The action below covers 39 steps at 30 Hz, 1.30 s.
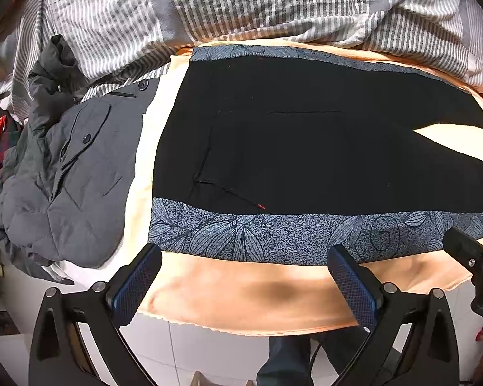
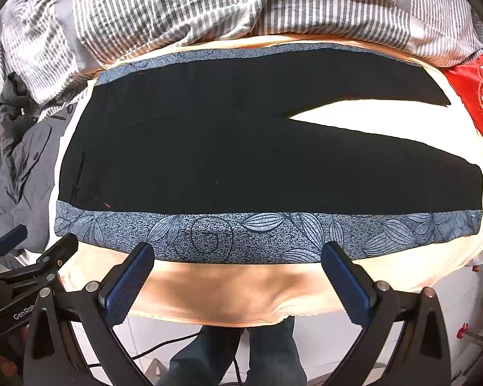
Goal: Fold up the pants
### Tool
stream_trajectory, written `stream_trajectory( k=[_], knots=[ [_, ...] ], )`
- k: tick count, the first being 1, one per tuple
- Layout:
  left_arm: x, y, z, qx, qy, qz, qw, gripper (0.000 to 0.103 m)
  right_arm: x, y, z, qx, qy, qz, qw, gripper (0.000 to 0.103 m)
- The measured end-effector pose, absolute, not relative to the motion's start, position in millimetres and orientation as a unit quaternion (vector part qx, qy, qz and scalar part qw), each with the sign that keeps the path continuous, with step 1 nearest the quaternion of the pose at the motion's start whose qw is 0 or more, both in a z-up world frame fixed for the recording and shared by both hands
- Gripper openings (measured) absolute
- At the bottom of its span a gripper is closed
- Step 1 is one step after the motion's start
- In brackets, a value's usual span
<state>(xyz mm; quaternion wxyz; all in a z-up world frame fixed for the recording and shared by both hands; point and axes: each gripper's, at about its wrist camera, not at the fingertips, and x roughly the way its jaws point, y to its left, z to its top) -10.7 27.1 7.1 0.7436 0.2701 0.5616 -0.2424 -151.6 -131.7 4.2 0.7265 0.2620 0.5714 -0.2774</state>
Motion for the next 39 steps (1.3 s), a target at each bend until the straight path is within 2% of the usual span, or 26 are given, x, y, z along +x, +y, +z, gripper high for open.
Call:
stream_trajectory(
  k=[33, 39],
  knots=[
    [-13, 26, -7, 0.281, 0.575, -0.240, 0.730, 0.103, -163, -141, -4, 0.299, 0.568, -0.294, 0.708, 0.103],
    [-12, 28, -11, 0.272, 0.586, -0.239, 0.725, 0.103, -175, -146, -2, 0.361, 0.520, -0.286, 0.720, 0.103]
  ],
)
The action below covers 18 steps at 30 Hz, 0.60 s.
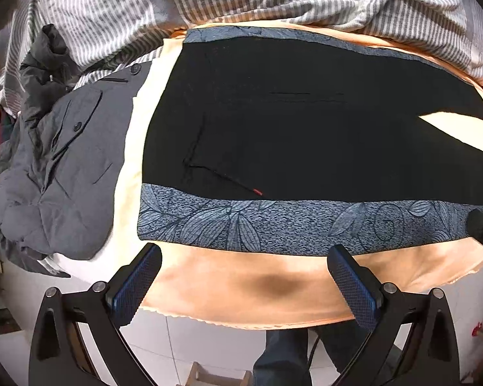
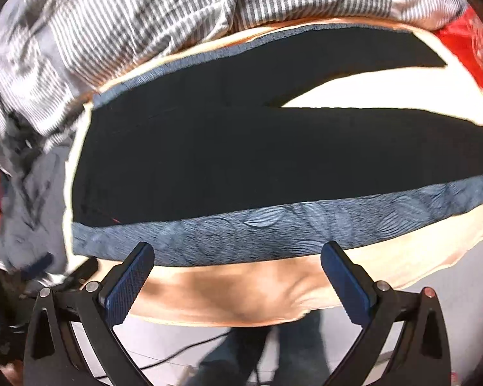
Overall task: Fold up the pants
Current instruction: 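Grasp the grey waistband of the black trousers with both grippers and lift it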
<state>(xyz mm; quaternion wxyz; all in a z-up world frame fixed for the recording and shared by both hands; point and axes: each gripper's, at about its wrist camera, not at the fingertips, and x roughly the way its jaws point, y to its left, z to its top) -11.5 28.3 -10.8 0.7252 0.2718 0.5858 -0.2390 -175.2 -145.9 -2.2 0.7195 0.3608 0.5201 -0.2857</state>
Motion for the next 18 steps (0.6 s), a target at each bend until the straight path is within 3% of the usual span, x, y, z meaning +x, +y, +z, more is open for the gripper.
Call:
stream_trajectory(
  k=[9, 10, 11, 14, 15, 17, 18],
  knots=[
    [7, 54, -27, 0.168, 0.640, -0.252, 0.706, 0.103, -182, -146, -27, 0.429, 0.520, -0.233, 0.701, 0.103],
    [10, 58, -30, 0.153, 0.646, -0.251, 0.705, 0.098, -184, -146, -31, 0.441, 0.519, -0.230, 0.695, 0.103],
    [13, 62, -33, 0.138, 0.651, -0.248, 0.704, 0.085, -189, -148, -40, 0.468, 0.511, -0.223, 0.686, 0.103],
    [25, 75, -54, 0.093, 0.683, -0.240, 0.683, 0.061, -203, -150, -67, 0.540, 0.480, -0.205, 0.661, 0.099],
    [26, 78, -60, 0.080, 0.691, -0.239, 0.678, 0.056, -208, -151, -78, 0.567, 0.466, -0.198, 0.650, 0.096],
    [29, 84, -71, 0.052, 0.705, -0.242, 0.665, 0.054, -216, -153, -98, 0.609, 0.445, -0.186, 0.630, 0.075],
    [30, 86, -76, 0.042, 0.708, -0.242, 0.662, 0.054, -219, -153, -106, 0.624, 0.435, -0.177, 0.624, 0.073]
  ],
)
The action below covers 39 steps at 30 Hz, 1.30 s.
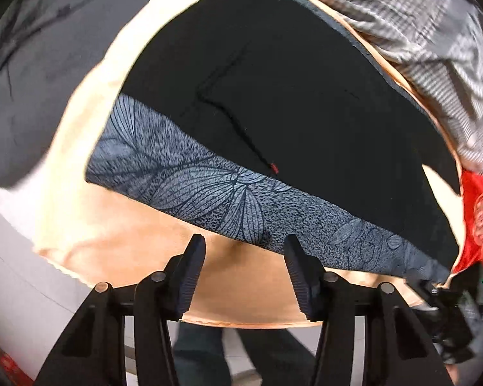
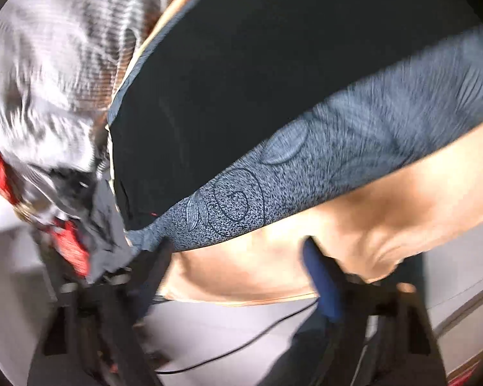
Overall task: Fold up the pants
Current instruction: 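Grasp the grey waistband of the black trousers with both grippers and lift it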
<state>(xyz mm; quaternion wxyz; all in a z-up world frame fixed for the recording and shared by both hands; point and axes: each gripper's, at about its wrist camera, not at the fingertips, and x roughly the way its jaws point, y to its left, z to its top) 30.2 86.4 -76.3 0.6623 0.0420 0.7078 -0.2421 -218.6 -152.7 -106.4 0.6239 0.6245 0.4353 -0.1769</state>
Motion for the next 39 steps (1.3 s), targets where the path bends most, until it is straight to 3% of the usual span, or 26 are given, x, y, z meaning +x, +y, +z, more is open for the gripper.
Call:
stream_trajectory(
  k=[7, 11, 14, 15, 16, 17, 19, 30, 31, 32, 33, 35, 39],
  knots=[
    [35, 95, -96, 0.010, 0.716, -0.245, 0.654, 0.054, -223, -151, -156, 0.689, 0.383, -0.135, 0.600, 0.072],
    [39, 104, -99, 0.003, 0.713, -0.245, 0.657, 0.078, -224, -152, -164, 0.713, 0.334, -0.113, 0.606, 0.072],
    [42, 109, -100, -0.010, 0.711, -0.254, 0.655, 0.078, -219, -156, -164, 0.723, 0.306, -0.096, 0.612, 0.071],
    [44, 110, -101, -0.017, 0.714, -0.257, 0.651, 0.078, -215, -157, -165, 0.727, 0.300, -0.087, 0.611, 0.070],
    [46, 110, -102, -0.027, 0.717, -0.260, 0.646, 0.078, -212, -158, -165, 0.731, 0.297, -0.081, 0.610, 0.061],
    [47, 111, -103, -0.034, 0.719, -0.262, 0.643, 0.078, -209, -159, -164, 0.734, 0.292, -0.075, 0.608, 0.045],
    [52, 113, -104, -0.057, 0.723, -0.265, 0.636, 0.078, -205, -161, -162, 0.746, 0.279, -0.063, 0.602, 0.033],
    [79, 120, -102, -0.145, 0.718, -0.246, 0.635, 0.078, -198, -170, -134, 0.744, 0.288, -0.044, 0.602, 0.033],
    [81, 118, -101, -0.135, 0.717, -0.243, 0.639, 0.067, -197, -170, -135, 0.743, 0.291, -0.044, 0.601, 0.033],
    [83, 118, -100, -0.123, 0.717, -0.239, 0.643, 0.041, -197, -170, -135, 0.743, 0.293, -0.045, 0.600, 0.033],
    [85, 114, -100, -0.101, 0.720, -0.237, 0.644, 0.034, -198, -171, -134, 0.743, 0.295, -0.048, 0.599, 0.033],
    [87, 114, -96, -0.101, 0.718, -0.241, 0.645, 0.024, -196, -172, -130, 0.740, 0.300, -0.053, 0.599, 0.033],
    [90, 109, -63, -0.079, 0.697, -0.255, 0.665, 0.020, -189, -177, -110, 0.717, 0.328, -0.061, 0.613, 0.027]
  ],
)
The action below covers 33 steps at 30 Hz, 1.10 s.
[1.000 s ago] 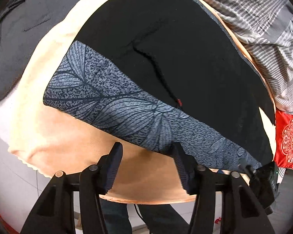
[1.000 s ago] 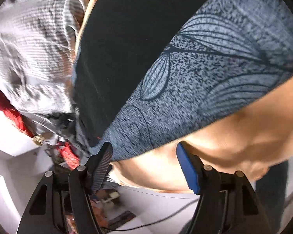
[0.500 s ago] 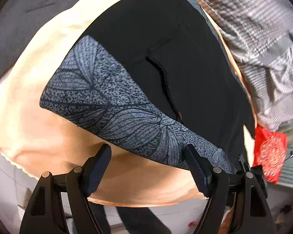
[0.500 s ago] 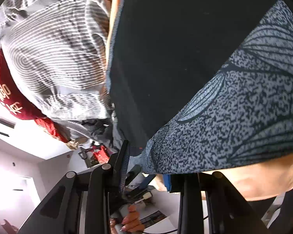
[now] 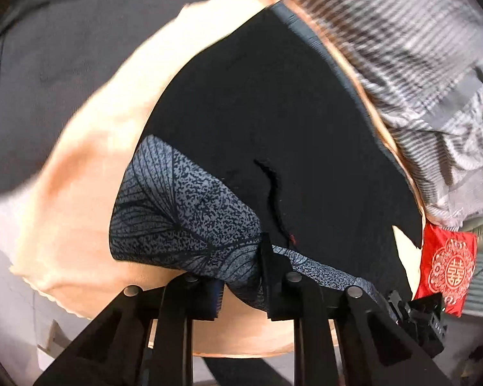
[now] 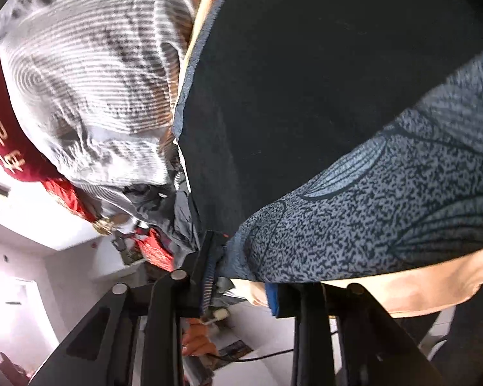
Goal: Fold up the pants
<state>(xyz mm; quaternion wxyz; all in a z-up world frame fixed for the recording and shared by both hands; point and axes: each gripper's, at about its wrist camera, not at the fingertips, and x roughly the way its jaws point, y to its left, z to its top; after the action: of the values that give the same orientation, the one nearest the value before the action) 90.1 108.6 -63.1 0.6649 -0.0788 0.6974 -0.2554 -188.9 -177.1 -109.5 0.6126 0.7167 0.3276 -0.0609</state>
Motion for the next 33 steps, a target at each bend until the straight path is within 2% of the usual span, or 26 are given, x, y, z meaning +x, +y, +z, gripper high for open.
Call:
stream_trajectory(
  k=[7, 12, 19, 25, 28, 30, 32, 33],
  knots=[
    [124, 68, -7, -0.052, 0.652, -0.282, 0.702, 0.020, -154, -217, -60, 0.676, 0.342, -0.026, 0.652, 0.027],
    [170, 18, 8, -0.053, 0.637, -0.274, 0.719, 0.020, -103, -275, -41, 0.650, 0.365, 0.003, 0.666, 0.027],
    [238, -70, -34, -0.029, 0.638, -0.229, 0.735, 0.020, -26, -359, -77, 0.659, 0.409, 0.000, 0.632, 0.027],
    [259, -109, -81, 0.027, 0.634, -0.171, 0.754, 0.021, 26, -397, -124, 0.632, 0.456, -0.006, 0.626, 0.027],
    [265, -111, -91, 0.027, 0.631, -0.157, 0.759, 0.031, 42, -401, -140, 0.621, 0.468, -0.004, 0.629, 0.028],
    [268, -110, -87, 0.030, 0.623, -0.153, 0.767, 0.042, 48, -402, -147, 0.615, 0.473, -0.004, 0.631, 0.028],
    [271, -107, -70, 0.047, 0.599, -0.128, 0.789, 0.068, 53, -403, -149, 0.611, 0.478, -0.005, 0.631, 0.029],
    [271, -105, -59, 0.056, 0.582, -0.119, 0.802, 0.069, 55, -402, -146, 0.605, 0.483, -0.008, 0.633, 0.033]
  ],
)
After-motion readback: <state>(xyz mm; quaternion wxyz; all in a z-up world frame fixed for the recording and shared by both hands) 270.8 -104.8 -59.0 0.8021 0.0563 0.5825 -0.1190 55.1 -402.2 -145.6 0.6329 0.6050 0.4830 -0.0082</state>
